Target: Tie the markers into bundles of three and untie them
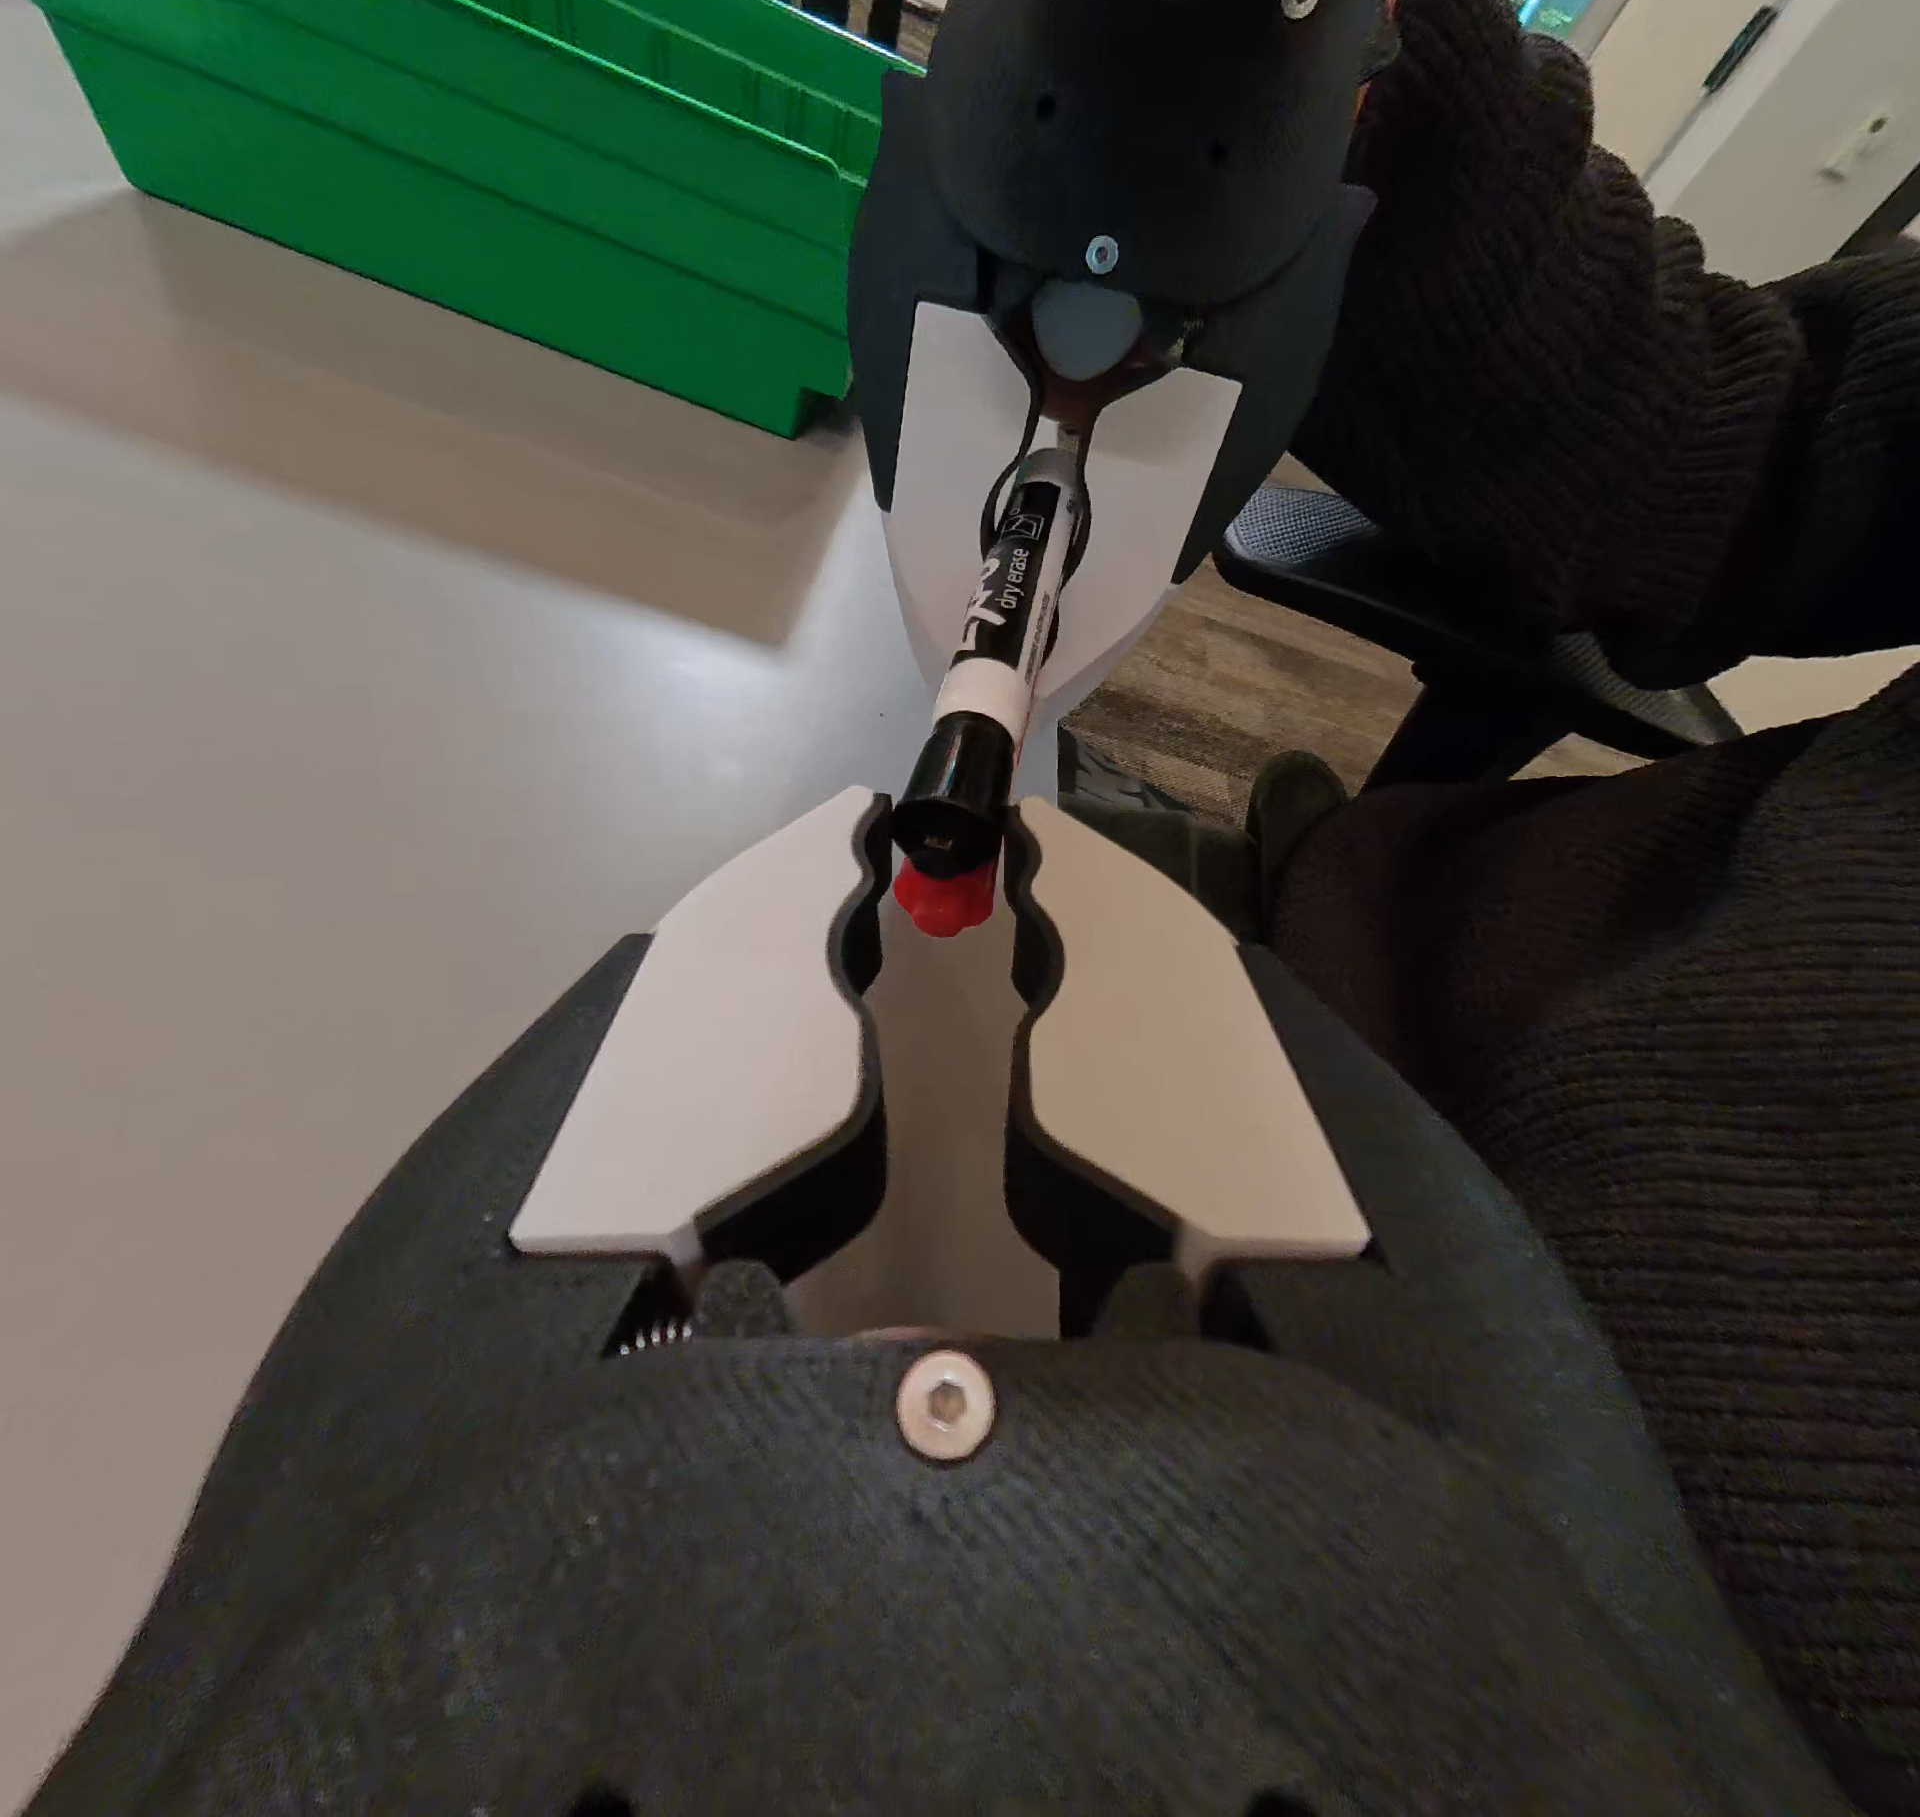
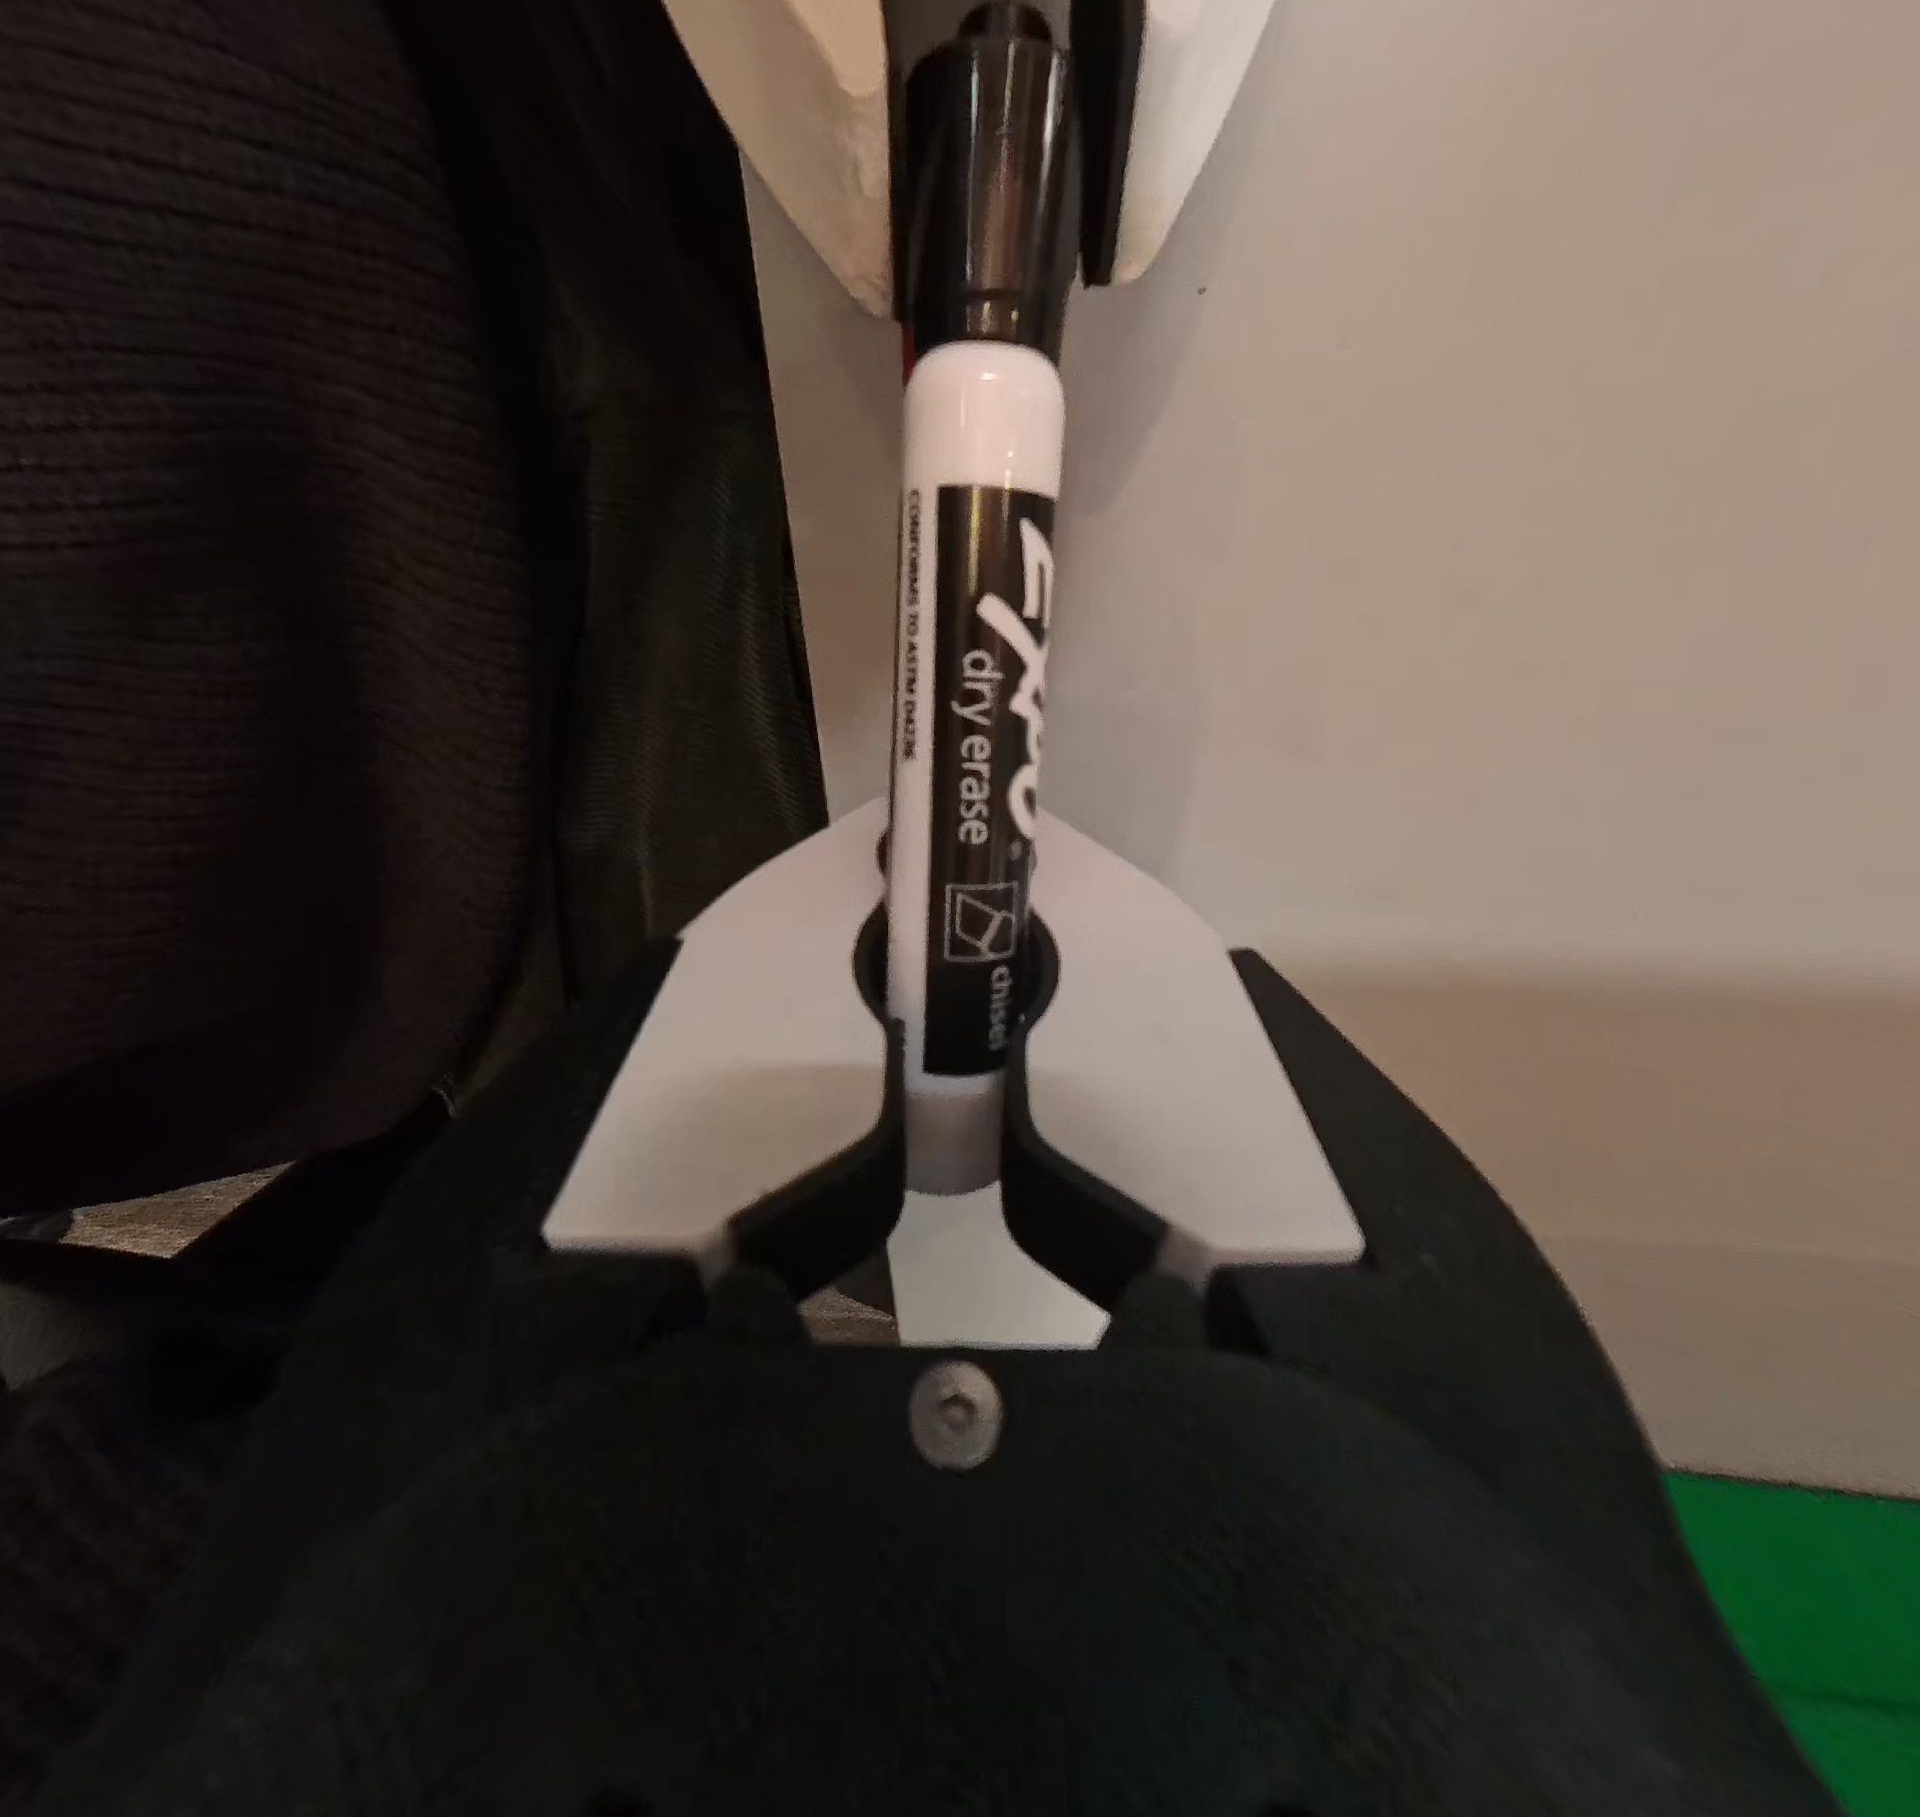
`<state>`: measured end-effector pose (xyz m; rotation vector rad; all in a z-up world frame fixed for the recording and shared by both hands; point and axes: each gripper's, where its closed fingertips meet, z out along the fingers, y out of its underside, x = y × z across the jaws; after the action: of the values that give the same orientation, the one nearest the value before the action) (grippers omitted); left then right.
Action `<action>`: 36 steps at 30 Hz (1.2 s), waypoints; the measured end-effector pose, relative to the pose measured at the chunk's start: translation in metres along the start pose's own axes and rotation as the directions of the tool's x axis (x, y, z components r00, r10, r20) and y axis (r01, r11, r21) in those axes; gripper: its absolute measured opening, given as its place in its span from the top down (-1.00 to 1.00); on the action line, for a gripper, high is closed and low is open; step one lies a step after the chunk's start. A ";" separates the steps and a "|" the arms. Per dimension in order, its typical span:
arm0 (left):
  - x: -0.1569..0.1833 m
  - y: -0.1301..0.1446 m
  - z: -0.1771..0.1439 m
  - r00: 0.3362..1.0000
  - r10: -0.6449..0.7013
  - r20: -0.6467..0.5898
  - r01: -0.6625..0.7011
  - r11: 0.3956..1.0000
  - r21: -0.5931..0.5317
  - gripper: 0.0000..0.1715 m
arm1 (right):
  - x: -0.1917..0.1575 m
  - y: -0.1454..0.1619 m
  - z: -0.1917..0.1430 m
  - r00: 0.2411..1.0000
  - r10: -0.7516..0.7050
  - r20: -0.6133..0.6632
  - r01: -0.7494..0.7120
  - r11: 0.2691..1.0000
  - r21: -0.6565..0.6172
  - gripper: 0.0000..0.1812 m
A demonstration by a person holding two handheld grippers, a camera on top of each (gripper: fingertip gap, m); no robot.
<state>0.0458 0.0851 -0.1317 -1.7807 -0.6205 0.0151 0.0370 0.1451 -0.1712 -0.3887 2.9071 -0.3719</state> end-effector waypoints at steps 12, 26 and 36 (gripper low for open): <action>0.004 -0.002 0.000 1.000 0.029 -0.007 -0.029 1.000 0.005 0.76 | -0.002 -0.003 0.001 1.000 0.010 0.002 -0.010 1.000 0.009 0.83; 0.004 -0.004 -0.003 1.000 0.025 -0.017 -0.025 1.000 0.010 0.77 | 0.000 -0.002 0.000 1.000 0.022 0.002 -0.022 1.000 0.015 0.83; 0.001 -0.005 -0.005 1.000 0.016 -0.003 -0.016 1.000 0.020 0.77 | 0.000 0.000 -0.001 1.000 0.026 -0.001 -0.026 0.999 0.018 0.83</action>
<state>0.0463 0.0815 -0.1253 -1.7657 -0.6019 0.0290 0.0364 0.1449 -0.1701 -0.3474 2.9048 -0.3945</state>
